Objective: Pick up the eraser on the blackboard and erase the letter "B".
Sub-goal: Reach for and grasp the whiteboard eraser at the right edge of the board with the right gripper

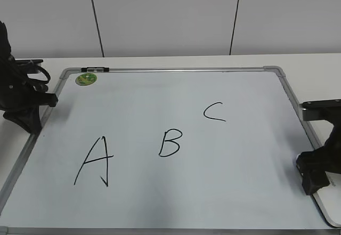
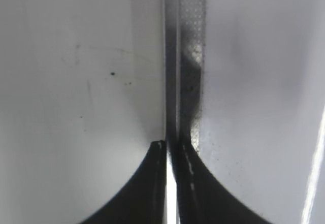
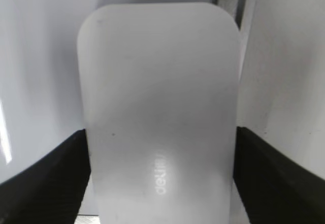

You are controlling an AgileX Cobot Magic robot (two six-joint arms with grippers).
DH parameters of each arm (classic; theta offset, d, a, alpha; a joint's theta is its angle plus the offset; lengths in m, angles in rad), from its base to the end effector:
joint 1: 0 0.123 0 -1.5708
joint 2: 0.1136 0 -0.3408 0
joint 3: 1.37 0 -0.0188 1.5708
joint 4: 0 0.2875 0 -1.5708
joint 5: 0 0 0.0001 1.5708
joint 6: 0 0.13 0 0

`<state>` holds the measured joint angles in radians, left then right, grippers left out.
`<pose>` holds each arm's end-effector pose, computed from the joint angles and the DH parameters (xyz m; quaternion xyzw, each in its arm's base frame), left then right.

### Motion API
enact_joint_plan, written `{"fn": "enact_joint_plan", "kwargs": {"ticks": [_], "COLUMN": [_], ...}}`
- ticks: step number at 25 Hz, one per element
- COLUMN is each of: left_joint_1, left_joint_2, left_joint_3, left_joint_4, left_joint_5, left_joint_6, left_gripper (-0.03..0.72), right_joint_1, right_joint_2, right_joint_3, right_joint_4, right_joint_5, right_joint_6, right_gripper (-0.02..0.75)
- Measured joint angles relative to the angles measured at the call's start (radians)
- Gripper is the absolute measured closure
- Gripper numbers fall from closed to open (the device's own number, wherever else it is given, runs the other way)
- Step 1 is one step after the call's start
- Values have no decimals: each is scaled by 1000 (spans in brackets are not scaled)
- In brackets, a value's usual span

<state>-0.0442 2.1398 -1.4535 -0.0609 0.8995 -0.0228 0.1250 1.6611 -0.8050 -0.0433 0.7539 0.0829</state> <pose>0.4717 -0.0271 0.1113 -0.0074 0.9990 -0.0257 0.0352 0.2931 0.0329 0.1405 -0.0365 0.9989 -0.0126 0.0254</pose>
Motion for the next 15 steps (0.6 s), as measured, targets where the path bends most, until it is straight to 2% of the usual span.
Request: {"fn": "enact_joint_plan", "kwargs": {"ticks": [6, 15], "left_joint_1": [0, 0], "left_joint_2": [0, 0], "left_joint_3": [0, 0], "left_joint_4": [0, 0], "left_joint_5": [0, -2], "left_joint_6": [0, 0], "left_gripper": [666, 666], "right_joint_1": [0, 0], "right_joint_2": [1, 1], "right_joint_3": [-1, -1], "right_joint_4": [0, 5], "right_joint_5": [0, 0], "right_joint_6": [-2, -4], "right_gripper": [199, 211]}}
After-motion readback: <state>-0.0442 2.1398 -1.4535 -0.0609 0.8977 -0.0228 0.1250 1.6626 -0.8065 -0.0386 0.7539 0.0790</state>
